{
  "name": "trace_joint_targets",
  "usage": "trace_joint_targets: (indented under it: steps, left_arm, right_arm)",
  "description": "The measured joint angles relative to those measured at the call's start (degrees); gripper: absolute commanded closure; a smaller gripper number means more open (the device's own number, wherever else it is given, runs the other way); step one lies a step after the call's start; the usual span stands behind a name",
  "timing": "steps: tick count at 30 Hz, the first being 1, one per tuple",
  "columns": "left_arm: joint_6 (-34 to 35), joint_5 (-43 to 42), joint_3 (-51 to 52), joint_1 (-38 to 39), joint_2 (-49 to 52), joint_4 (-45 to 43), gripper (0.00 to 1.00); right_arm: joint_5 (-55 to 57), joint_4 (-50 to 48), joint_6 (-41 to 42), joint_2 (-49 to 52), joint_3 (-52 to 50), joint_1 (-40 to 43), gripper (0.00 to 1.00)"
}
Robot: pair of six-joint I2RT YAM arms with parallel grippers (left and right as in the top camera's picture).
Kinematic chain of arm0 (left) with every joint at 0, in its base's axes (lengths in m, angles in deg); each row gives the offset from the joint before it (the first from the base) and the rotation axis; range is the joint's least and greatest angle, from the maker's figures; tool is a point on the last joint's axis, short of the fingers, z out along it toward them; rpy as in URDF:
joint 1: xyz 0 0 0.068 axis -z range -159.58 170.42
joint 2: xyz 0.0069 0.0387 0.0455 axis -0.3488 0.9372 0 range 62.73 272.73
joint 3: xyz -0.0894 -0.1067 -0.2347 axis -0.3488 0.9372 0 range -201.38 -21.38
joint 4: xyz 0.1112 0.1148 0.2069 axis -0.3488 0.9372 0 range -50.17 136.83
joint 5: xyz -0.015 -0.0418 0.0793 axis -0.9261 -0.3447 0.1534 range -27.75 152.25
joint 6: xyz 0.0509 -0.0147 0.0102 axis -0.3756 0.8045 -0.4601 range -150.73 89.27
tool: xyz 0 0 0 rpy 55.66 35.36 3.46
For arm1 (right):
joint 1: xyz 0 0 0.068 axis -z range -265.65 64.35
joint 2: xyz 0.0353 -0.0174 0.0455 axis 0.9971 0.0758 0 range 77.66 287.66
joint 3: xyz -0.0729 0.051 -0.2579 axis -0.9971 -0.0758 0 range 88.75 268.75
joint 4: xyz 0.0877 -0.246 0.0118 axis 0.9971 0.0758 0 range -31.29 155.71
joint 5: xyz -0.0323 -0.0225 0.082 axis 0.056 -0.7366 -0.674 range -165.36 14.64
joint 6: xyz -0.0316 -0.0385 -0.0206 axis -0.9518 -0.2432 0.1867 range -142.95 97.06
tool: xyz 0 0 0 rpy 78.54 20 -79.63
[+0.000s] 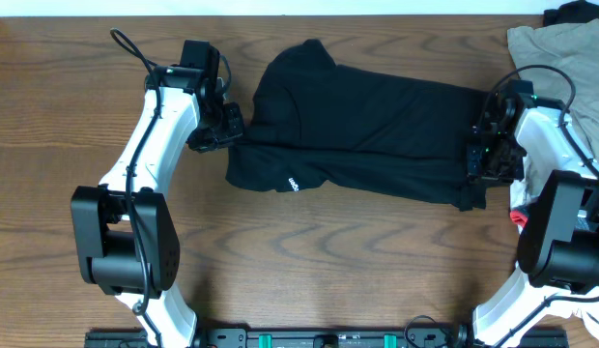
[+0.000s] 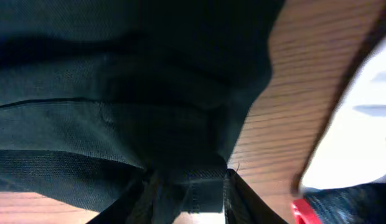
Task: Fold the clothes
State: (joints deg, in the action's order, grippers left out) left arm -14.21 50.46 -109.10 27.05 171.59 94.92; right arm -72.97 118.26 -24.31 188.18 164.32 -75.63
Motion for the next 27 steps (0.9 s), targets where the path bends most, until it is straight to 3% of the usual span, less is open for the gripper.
trace_joint_targets:
  steps: [4,7,9,21,27]
  left_arm:
    - [0.0,0.0,0.0,0.0,0.0,0.0,0.94]
    - [0.0,0.0,0.0,0.0,0.0,0.0,0.94]
    - [0.0,0.0,0.0,0.0,0.0,0.0,0.94]
    - [0.0,0.0,0.0,0.0,0.0,0.2,0.94]
    - [0.0,0.0,0.0,0.0,0.0,0.2,0.94]
  right_arm:
    - [-0.5,-1.4,-0.5,0.0,-0.2,0.0,0.81]
    - [-0.5,-3.0,-0.6,0.0,-0.2,0.0,0.85]
    - [-0.6,-3.9,-0.7,0.0,-0.2,0.0,0.99]
    - [0.0,-5.7,-0.7,0.0,0.6,0.0,0.99]
    - [4.9,-8.3,-0.6,-1.4,7.8,0.0,0.99]
